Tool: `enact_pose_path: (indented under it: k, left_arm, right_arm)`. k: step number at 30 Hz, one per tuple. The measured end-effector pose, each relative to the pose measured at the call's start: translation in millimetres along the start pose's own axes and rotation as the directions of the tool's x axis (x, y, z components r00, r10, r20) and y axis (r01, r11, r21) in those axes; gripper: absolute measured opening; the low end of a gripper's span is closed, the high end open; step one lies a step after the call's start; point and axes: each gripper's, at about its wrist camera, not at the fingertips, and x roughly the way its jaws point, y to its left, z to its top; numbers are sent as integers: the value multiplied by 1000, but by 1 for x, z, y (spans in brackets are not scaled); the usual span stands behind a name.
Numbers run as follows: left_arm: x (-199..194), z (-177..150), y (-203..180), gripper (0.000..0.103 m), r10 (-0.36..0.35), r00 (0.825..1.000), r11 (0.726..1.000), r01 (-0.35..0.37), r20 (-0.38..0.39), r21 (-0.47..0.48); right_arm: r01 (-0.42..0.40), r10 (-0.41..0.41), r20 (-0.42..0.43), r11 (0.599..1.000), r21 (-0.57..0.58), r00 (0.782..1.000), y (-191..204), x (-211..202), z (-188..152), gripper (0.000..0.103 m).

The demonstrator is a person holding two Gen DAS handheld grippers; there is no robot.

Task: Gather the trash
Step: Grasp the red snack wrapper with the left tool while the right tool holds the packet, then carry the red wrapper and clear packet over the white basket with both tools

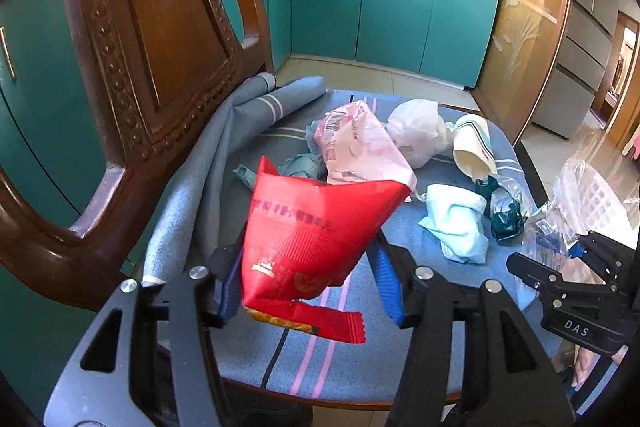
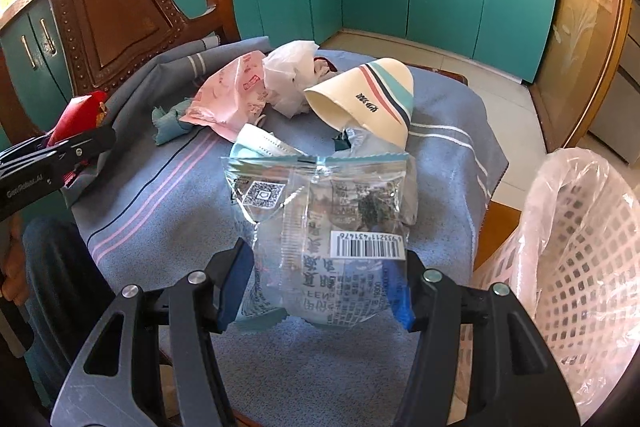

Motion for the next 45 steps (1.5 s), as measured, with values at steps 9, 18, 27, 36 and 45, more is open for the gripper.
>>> enact_pose_path:
  k: [9, 18, 27, 36, 45]
  left_arm:
    - [-12, 3, -11, 56, -30, 999, 999, 30, 24, 18]
    - [-26, 4, -24, 57, -43, 998, 998, 40, 48, 57]
    - [-33, 9, -30, 57, -47, 997, 997, 44, 54, 69]
    - [-37, 14, -37, 57, -57, 996, 996, 52, 66, 77]
    - [-32, 15, -64, 57, -110, 992, 988, 103, 60, 112]
  right_arm:
    - [-5, 5, 34, 1000, -7, 999, 2, -8, 0, 58]
    - [-29, 25, 128, 999, 24, 992, -5, -30, 7, 58]
    - [-35, 33, 143, 999, 8, 989, -2, -28, 10, 59]
    - [-52, 49, 156, 998, 20, 987, -5, -30, 10, 59]
    - [-54, 13, 286, 989, 135, 958, -61, -79, 11, 59]
